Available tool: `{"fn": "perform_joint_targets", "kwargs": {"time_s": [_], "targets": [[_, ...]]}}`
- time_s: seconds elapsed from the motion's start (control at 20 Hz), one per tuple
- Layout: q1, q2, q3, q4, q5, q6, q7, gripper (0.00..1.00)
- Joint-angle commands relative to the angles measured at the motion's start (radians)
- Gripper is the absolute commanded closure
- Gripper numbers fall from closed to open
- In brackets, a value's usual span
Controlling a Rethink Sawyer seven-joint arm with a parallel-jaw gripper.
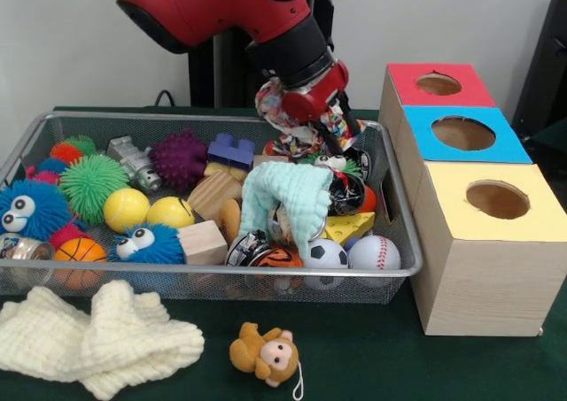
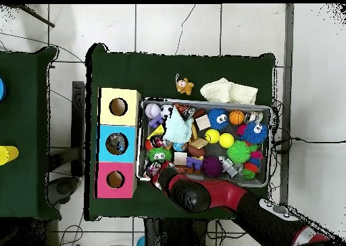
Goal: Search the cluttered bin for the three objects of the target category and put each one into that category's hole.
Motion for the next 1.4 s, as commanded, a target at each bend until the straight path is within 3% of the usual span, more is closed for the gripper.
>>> {"fn": "perform_joint_targets", "kwargs": {"time_s": [0.05,0.4,0.65,1.4], "targets": [[0.044,-0.002,-0.035,-0.050,0.052,-0.081,0.290,0.00],[0.162,-0.061,-0.179,-0.109,0.071,-0.182,0.309,0.00],[0.245,-0.050,-0.272,-0.185,0.120,-0.238,0.300,0.00],[0.248,-0.024,-0.297,-0.272,0.122,-0.277,0.236,0.00]]}}
